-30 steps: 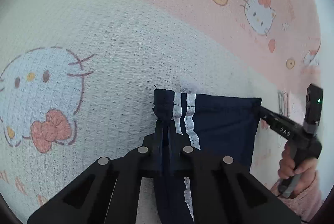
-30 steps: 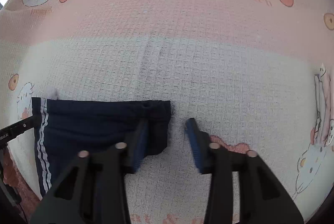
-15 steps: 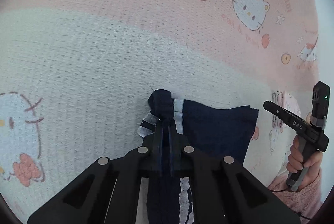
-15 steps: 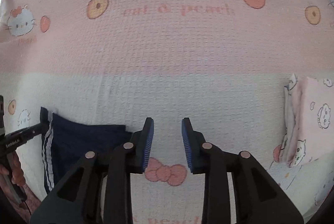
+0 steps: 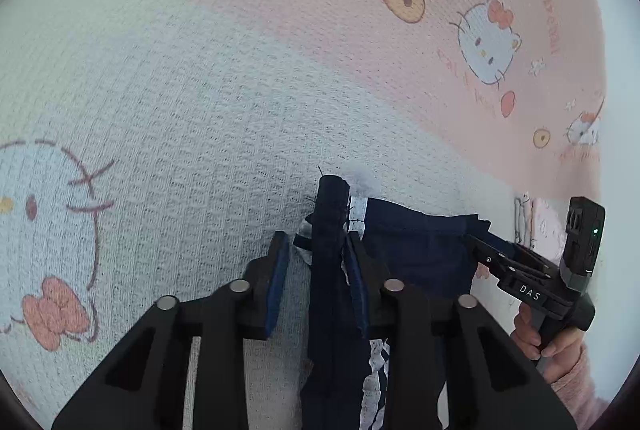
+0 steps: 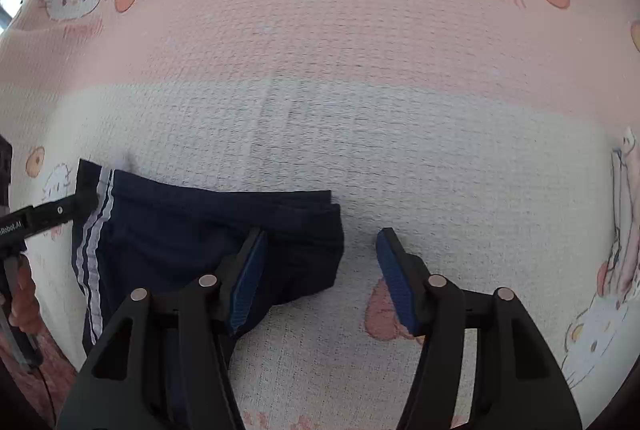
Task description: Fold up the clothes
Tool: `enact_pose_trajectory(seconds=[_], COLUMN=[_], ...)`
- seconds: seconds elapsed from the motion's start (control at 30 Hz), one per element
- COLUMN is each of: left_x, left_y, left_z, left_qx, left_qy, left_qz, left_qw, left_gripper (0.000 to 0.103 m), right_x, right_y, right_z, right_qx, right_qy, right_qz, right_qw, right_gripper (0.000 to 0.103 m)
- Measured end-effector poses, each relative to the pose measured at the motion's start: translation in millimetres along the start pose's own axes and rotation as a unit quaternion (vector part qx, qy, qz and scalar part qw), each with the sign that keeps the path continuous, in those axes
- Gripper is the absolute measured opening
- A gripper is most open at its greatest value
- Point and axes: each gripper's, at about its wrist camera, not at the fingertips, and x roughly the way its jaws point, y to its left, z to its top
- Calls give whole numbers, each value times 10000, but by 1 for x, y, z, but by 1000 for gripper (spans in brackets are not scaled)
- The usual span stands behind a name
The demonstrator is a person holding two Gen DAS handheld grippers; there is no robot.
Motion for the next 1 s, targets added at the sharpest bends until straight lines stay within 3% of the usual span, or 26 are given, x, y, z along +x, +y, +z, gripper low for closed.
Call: enact_pose_trajectory(seconds=[0.03, 0.07, 0.1, 0.13, 0.23, 0.33, 0.4, 0.43, 0.5, 0.57, 0.6, 0.7, 0.83, 1.0], left_x=[-2, -6, -10, -17, -29, -19, -3, -4, -18, -43, -54, -68, -65, -63], left_y=[-2, -6, -10, -14, -14, 12, 24, 25, 23, 14, 9, -6, -12, 4], left_z=[1, 2, 2, 2, 6, 13, 16, 18, 20, 14, 8, -19, -76, -146], left_qx=[35, 101, 186, 268, 358, 3, -234, -284, -276, -68, 9, 27, -311, -1032], left_qy=[-18, -78, -146, -245, -444, -314, -101, -52, -102, -395, -428, -87, 512, 689], left_qz=[-42, -138, -246, -334, -521, -400, -425, -402, -172, 89, 120, 196, 420, 314], left_qw=[10000, 9998, 9994, 9988, 9970, 9987, 9988, 9988, 9994, 9992, 9990, 9998, 9973, 9918], left_gripper=[11, 10, 10, 10, 10, 11, 14, 15, 25, 34, 36, 38, 38, 38], right_x=[2, 2, -1, -5, -34, -52, -38, -24, 7, -5, -12, -46, -77, -74], right_y=[6, 10, 10, 10, 7, 4, 6, 8, 12, 7, 5, -3, 1, 27], right_z=[1, 2, 4, 5, 5, 10, 18, 21, 24, 18, 15, -10, -67, -148], right_qx=[-154, -257, -230, -190, -48, 103, 136, 100, 28, 253, 371, 598, 410, 38], right_qy=[-22, -20, -43, -68, -582, -898, -734, -539, 54, -152, -275, -538, -215, 218], right_qz=[-77, -103, -40, 33, 27, 20, 42, -51, -424, -213, -92, -65, 146, 236], right_qw=[9998, 9996, 9997, 9998, 9983, 9959, 9972, 9985, 9991, 9993, 9989, 9967, 9988, 9995], right_gripper=[38, 32, 11, 9, 8, 9, 18, 27, 30, 30, 36, 39, 39, 39])
